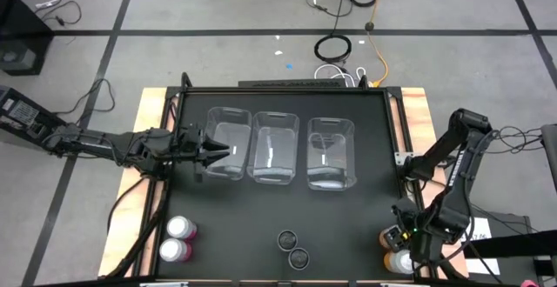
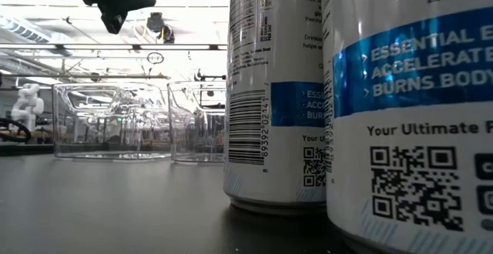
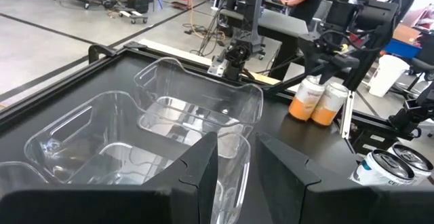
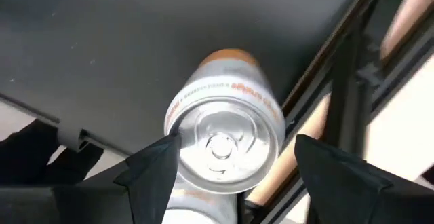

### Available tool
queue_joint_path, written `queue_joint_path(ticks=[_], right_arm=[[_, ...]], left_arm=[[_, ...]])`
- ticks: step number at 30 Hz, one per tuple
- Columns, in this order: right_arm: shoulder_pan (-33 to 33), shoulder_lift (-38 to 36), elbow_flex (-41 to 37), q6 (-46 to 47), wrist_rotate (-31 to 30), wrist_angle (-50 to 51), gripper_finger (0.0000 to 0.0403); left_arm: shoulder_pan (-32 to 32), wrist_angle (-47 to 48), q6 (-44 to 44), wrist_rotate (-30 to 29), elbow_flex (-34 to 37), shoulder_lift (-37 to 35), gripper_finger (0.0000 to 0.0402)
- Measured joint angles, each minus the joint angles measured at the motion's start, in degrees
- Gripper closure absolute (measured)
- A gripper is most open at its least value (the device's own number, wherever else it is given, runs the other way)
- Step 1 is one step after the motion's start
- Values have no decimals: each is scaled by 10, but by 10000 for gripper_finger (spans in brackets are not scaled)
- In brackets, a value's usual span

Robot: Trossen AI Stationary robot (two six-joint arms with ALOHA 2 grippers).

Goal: Sort soda cans
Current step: Put the top yellow-white soda can into the right transparent bin

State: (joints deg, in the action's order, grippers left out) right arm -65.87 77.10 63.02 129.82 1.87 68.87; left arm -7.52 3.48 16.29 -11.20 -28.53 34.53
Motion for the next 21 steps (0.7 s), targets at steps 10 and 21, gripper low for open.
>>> queue_joint_path(ticks=[10,21], right_arm=[[0,-22,-1,0,-3,-7,119],[1,-27,0,-62,-9,-52,121]], left_arm=[[0,0,0,0,0,0,293],[0,0,0,0,0,0,293]])
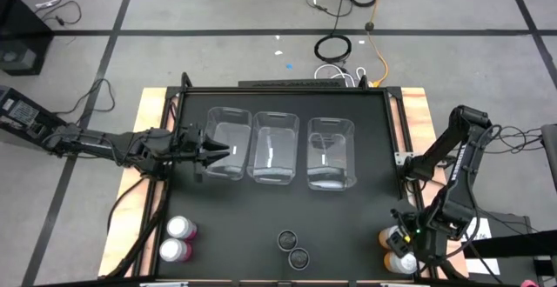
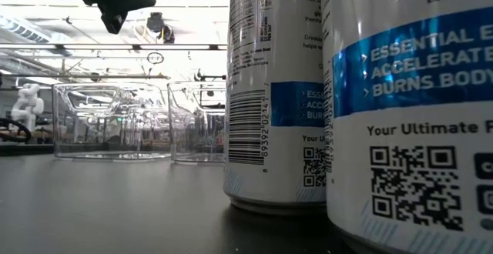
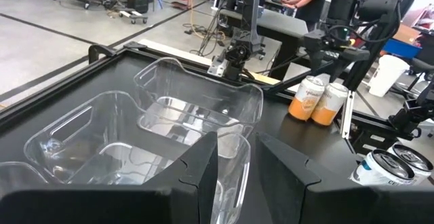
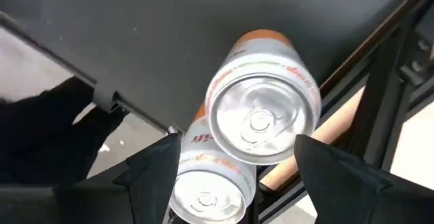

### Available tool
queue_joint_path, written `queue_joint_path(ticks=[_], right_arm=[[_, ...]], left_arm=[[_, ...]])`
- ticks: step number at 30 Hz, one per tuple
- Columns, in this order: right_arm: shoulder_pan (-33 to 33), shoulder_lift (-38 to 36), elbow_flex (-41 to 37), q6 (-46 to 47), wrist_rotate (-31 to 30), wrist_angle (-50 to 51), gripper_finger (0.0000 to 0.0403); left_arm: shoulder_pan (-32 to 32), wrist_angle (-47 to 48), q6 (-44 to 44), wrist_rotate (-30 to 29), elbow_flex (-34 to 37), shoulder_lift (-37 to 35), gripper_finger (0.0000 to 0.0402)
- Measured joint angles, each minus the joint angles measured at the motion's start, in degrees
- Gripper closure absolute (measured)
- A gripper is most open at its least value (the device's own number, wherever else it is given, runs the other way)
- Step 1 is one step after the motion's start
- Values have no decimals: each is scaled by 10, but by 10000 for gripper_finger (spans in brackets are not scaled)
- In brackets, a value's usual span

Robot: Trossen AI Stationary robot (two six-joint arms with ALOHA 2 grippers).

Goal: Sort soda cans
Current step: Put the top yellow-white soda can into the right transparent bin

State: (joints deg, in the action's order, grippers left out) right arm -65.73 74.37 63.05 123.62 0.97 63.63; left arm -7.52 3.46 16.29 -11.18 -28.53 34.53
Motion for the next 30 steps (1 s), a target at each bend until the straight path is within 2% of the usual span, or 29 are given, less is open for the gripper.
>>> queue_joint_path(ticks=[10,25,30], right_arm=[[0,0,0,-17,6,0,110],[0,0,0,-21,8,8,16],[0,0,0,-29,-28,18,5]], left_arm=[[0,0,0,0,0,0,293],[0,0,0,0,0,0,293],[0,0,0,0,0,0,293]])
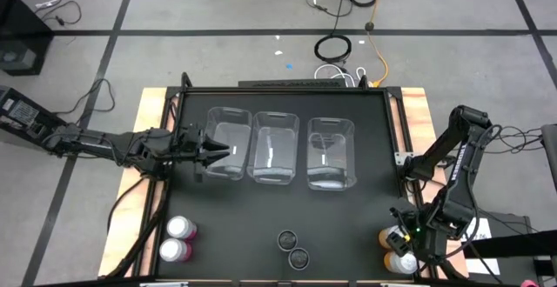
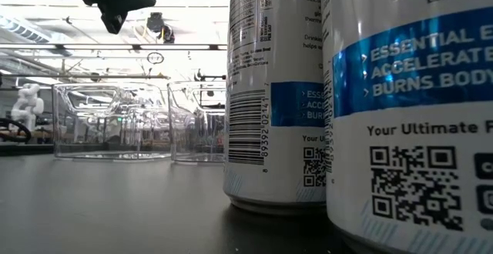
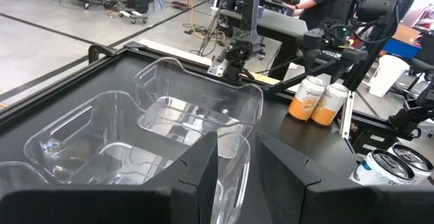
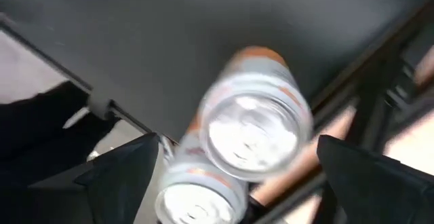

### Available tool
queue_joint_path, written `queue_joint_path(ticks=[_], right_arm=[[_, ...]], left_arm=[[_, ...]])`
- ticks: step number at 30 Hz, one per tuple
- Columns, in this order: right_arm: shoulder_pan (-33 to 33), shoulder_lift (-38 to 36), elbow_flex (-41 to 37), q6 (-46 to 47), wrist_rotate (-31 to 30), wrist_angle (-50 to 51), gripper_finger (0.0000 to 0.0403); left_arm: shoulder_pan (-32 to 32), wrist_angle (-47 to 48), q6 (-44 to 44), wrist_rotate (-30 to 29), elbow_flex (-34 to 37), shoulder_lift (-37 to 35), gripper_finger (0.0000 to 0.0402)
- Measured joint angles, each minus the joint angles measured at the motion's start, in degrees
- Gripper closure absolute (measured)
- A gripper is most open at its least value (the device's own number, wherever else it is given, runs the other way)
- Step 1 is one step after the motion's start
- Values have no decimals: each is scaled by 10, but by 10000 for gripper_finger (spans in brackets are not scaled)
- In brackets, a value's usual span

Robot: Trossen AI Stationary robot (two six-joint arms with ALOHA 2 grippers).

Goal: Sort soda cans
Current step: Put the top yellow-white soda can into the right transparent bin

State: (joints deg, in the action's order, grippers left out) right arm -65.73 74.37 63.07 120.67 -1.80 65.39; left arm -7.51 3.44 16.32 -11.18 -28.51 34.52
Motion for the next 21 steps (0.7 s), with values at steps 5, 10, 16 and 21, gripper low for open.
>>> queue_joint_path(ticks=[5,10,16,21], right_arm=[[0,0,0,2,-28,-13,6],[0,4,1,2,-25,-6,6],[0,10,1,13,7,14,6],[0,9,1,18,5,-8,7]], left_arm=[[0,0,0,0,0,0,293],[0,0,0,0,0,0,293],[0,0,0,0,0,0,293],[0,0,0,0,0,0,293]])
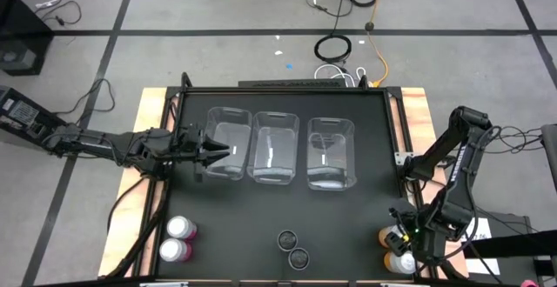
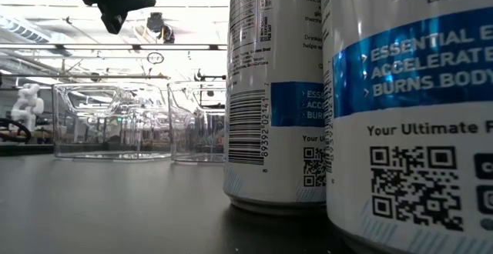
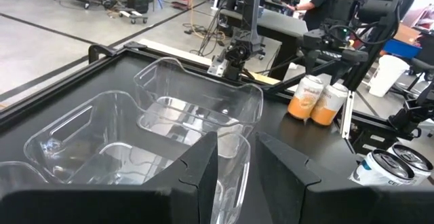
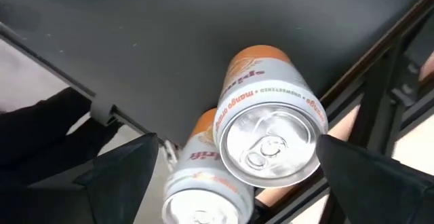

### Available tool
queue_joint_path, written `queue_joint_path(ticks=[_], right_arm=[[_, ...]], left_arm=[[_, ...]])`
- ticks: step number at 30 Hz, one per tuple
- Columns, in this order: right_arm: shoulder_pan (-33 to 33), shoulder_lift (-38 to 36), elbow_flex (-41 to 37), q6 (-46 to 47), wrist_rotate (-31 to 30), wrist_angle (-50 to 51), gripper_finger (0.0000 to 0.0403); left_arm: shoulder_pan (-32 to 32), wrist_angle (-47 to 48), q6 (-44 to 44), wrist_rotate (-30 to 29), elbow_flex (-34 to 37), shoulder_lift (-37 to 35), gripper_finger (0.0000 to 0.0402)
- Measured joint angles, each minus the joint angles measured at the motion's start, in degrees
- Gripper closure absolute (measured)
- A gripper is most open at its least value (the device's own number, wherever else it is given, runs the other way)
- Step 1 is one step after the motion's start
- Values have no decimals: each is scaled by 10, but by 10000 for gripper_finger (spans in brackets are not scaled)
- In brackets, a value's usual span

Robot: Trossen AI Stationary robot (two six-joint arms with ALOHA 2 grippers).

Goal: Sort soda cans
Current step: Put the top yellow-white soda can into the right transparent bin

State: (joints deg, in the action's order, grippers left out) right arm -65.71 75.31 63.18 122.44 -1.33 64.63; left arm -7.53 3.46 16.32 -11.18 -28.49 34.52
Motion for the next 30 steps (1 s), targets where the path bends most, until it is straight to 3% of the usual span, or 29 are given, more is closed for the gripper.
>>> queue_joint_path(ticks=[18,30], right_arm=[[0,4,40,24,20,65,7],[0,57,40,4,29,70,7]], left_arm=[[0,0,0,0,0,0,293],[0,0,1,0,0,0,293]])
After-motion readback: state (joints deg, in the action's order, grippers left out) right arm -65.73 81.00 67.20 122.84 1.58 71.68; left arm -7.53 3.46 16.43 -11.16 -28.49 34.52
